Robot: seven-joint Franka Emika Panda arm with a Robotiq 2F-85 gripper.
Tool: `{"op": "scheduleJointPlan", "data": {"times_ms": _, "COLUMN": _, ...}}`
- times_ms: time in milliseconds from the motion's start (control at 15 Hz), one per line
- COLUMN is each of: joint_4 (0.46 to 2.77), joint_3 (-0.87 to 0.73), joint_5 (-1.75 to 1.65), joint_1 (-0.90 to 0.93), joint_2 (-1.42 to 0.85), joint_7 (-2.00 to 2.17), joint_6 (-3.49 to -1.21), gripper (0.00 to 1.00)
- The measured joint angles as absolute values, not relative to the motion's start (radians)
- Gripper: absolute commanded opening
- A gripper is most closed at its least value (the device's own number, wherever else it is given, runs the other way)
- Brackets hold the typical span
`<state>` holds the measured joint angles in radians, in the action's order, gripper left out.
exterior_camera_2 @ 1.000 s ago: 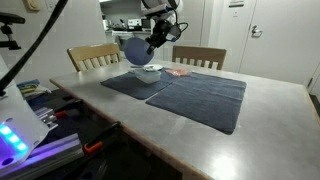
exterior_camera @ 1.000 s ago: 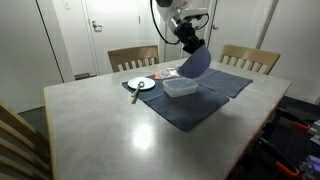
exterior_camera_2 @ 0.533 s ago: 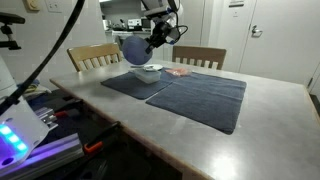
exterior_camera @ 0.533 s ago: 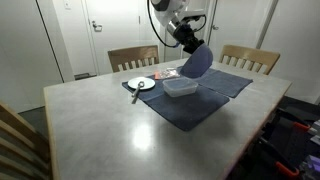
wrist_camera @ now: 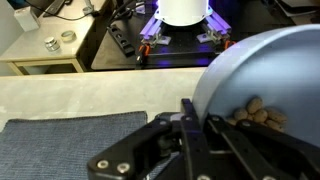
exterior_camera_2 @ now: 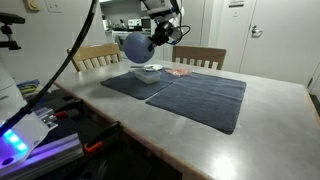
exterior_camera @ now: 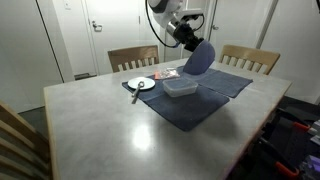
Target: Pour the contents of the bowl into the tupperware
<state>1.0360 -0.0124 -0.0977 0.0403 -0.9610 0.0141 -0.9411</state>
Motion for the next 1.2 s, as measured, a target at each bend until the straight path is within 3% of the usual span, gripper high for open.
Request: {"op": "scheduleJointPlan", "data": {"times_ms": 1200, "joint_4": 0.726, "joint_3": -0.013, "joint_5": -0.208, "joint_1": 0.071, "joint_2": -1.15, "joint_7": -0.046, "joint_6": -0.767, "gripper": 0.01}}
